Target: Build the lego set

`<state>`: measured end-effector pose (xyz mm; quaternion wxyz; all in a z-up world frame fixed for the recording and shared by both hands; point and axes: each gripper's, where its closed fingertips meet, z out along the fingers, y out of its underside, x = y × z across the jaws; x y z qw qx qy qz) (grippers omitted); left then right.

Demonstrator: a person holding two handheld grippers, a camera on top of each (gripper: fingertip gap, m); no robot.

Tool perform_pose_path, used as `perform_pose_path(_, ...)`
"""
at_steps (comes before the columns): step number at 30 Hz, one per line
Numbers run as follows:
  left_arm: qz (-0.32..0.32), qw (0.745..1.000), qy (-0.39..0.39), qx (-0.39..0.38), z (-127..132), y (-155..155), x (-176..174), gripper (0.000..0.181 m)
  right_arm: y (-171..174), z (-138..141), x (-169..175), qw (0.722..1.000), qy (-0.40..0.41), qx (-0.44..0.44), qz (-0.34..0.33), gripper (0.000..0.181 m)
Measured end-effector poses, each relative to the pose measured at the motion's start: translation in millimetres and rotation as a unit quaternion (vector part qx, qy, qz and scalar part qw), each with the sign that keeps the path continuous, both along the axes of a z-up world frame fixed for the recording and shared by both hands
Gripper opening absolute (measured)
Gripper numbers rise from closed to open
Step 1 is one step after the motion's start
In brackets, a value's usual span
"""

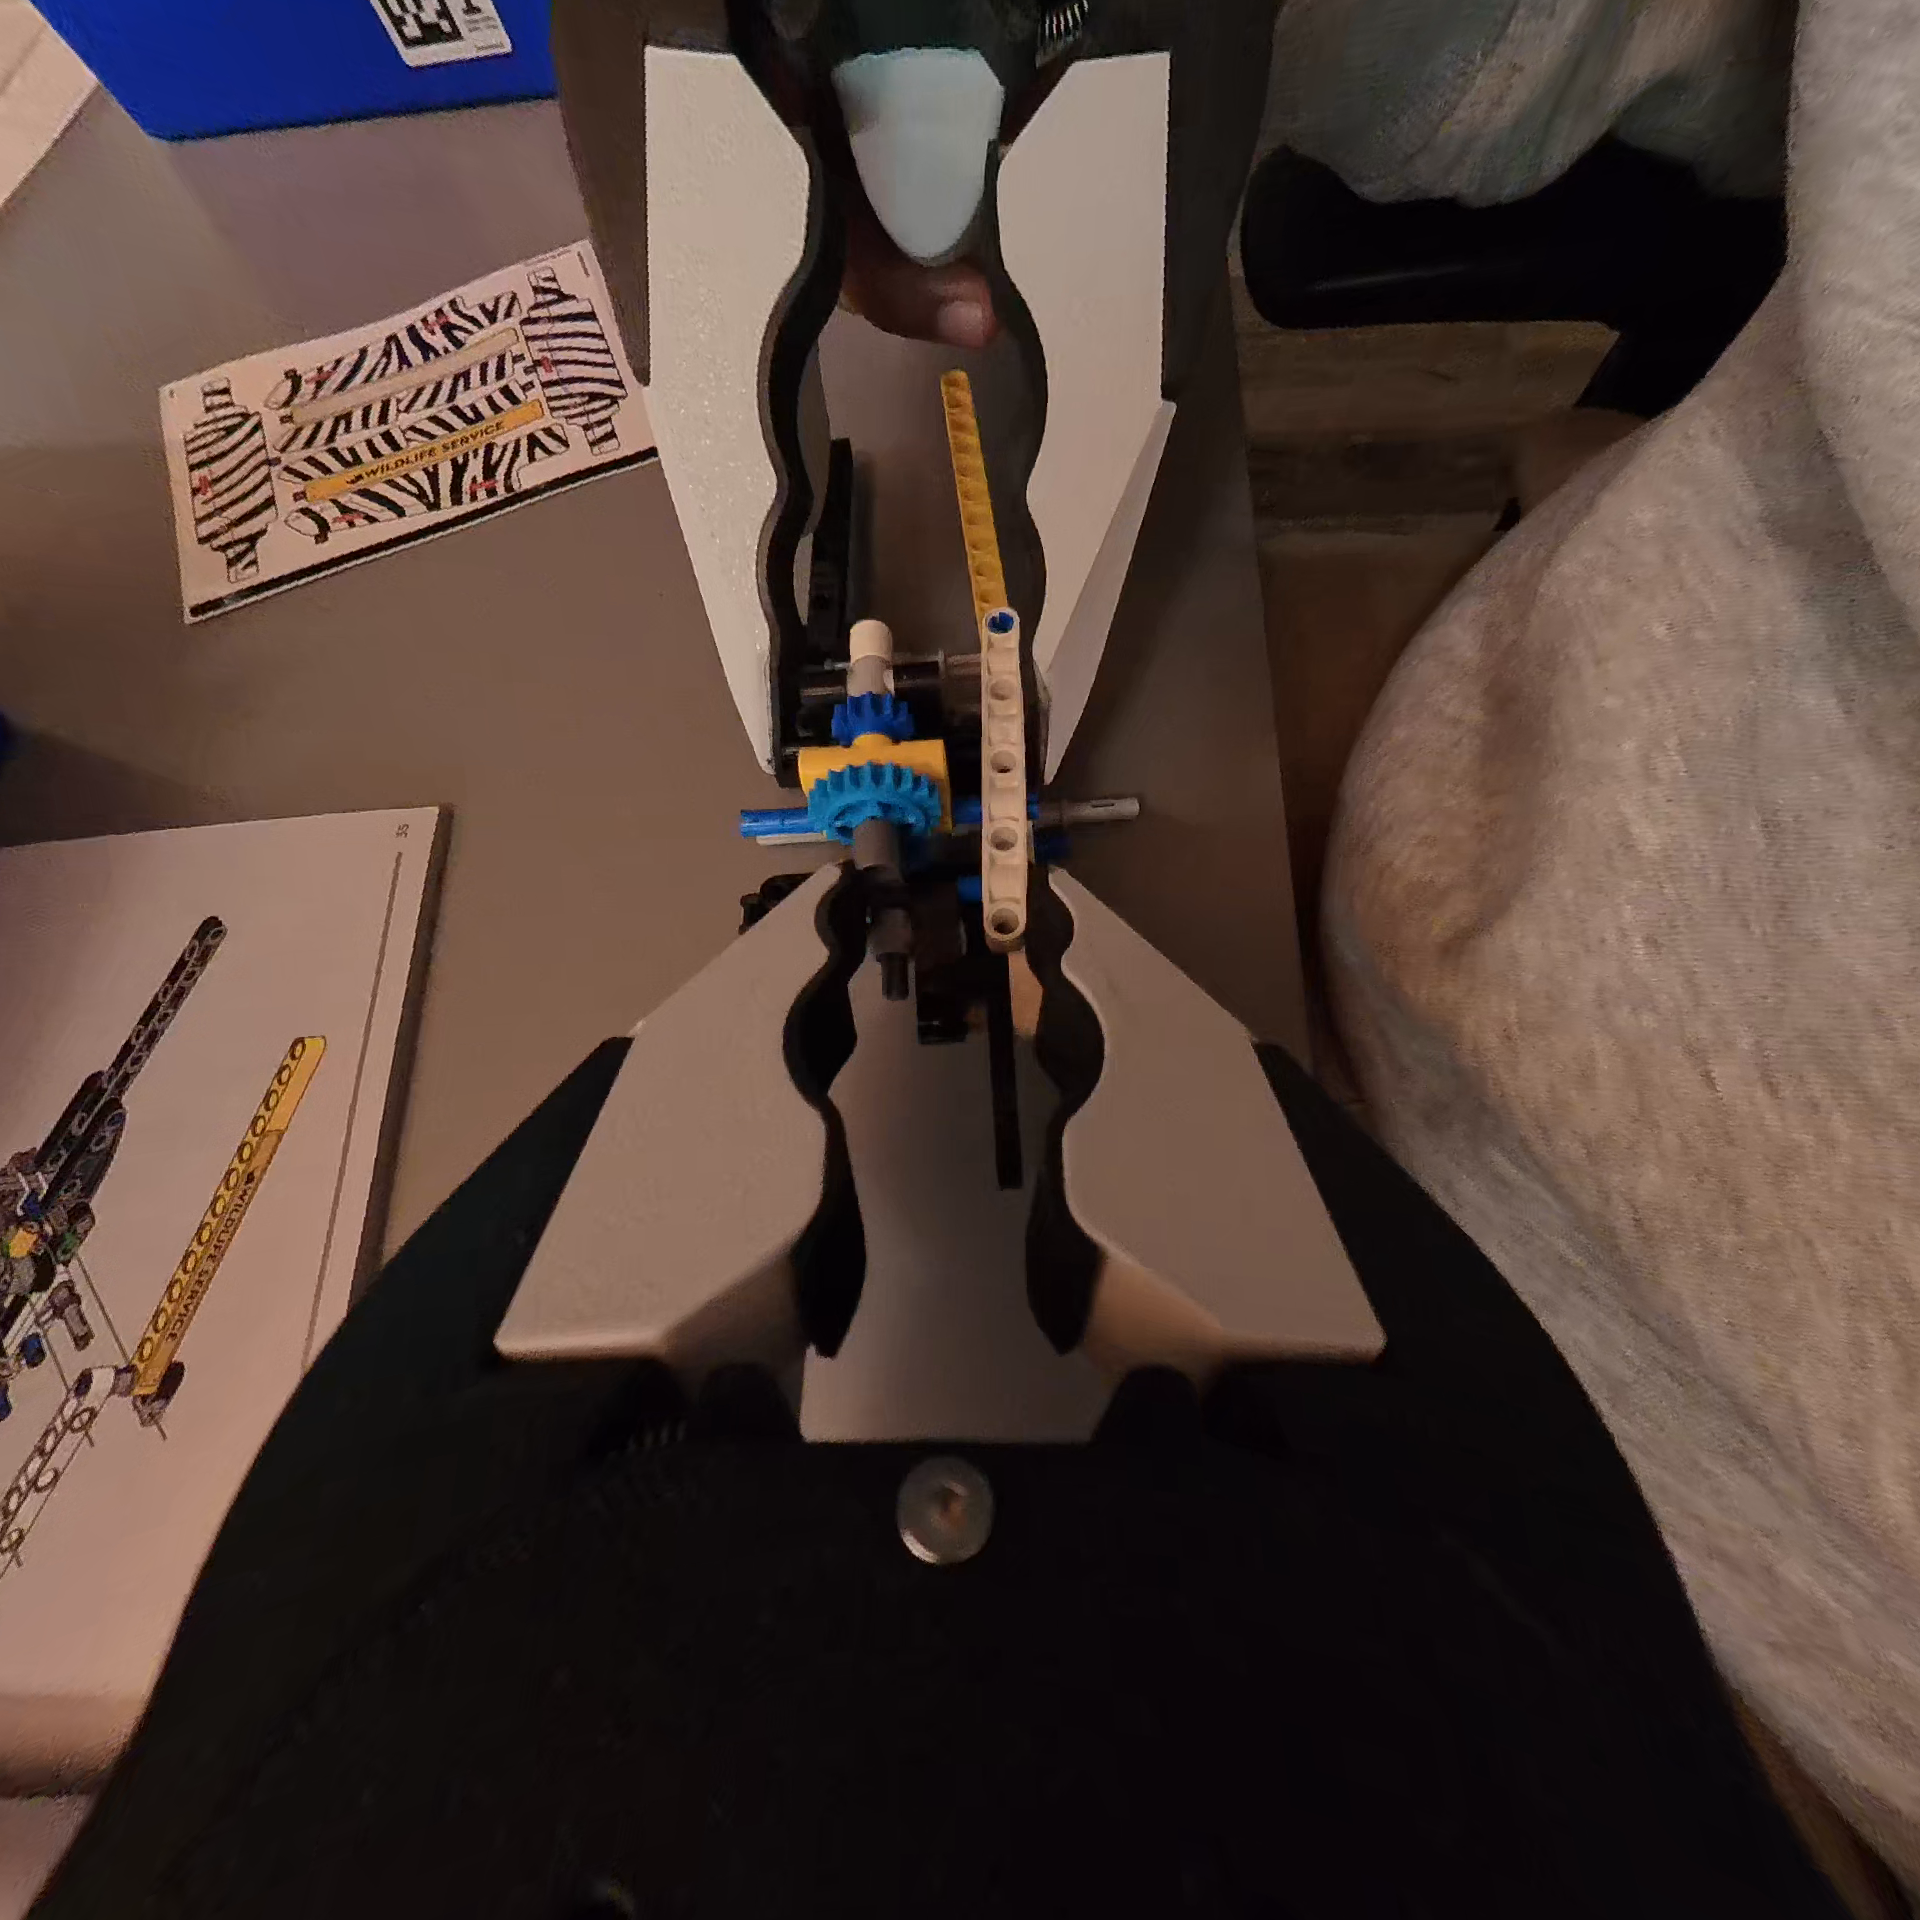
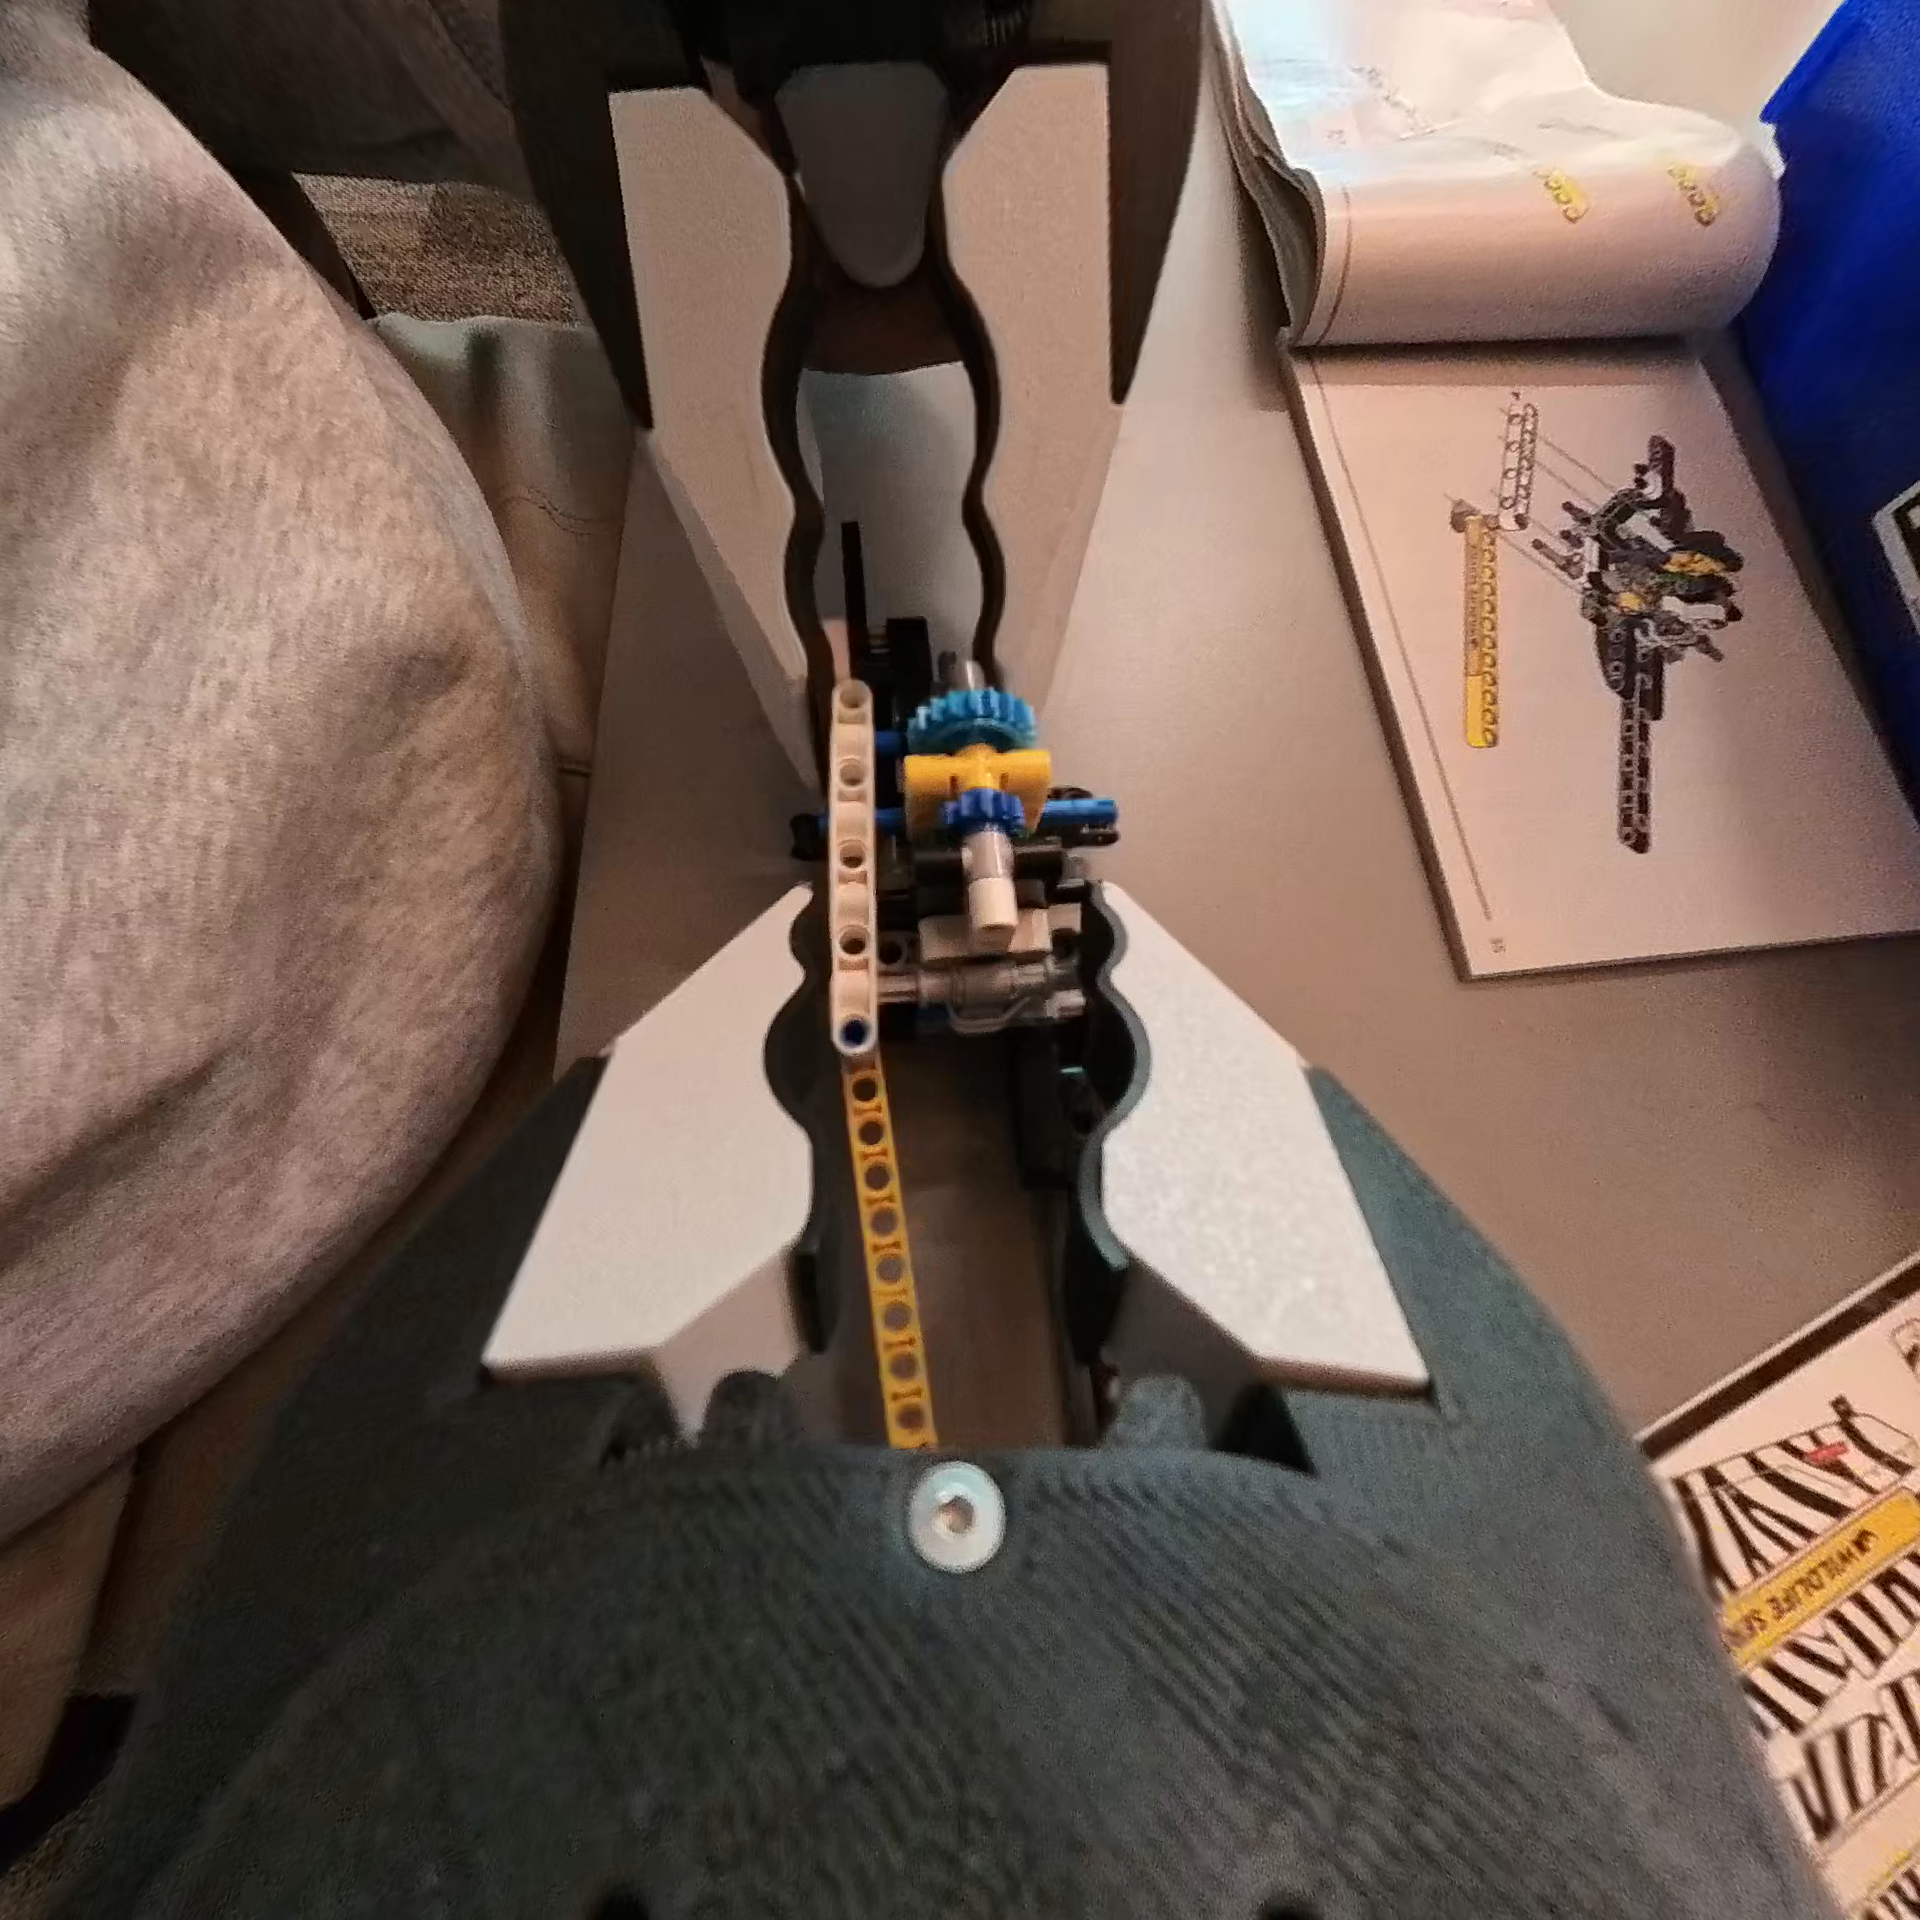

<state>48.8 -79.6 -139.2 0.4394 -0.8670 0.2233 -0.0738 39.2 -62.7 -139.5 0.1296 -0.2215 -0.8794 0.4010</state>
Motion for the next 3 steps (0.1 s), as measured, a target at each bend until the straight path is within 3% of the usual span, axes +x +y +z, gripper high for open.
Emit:
perform_pose_path(1, 0.001, 1.0, 0.001, -0.005, 0.2, -0.9, 0.5, 0.03, 0.3, 0.1, -0.1, 1.0, 0.0, 0.0, -0.001, 0.047)
perform_pose_path(3, 0.003, 1.0, 0.003, -0.007, 0.3, -1.0, 0.8, 0.03, 0.1, -0.1, 1.5, 1.0, 0.003, 0.0, 0.001, 0.047)
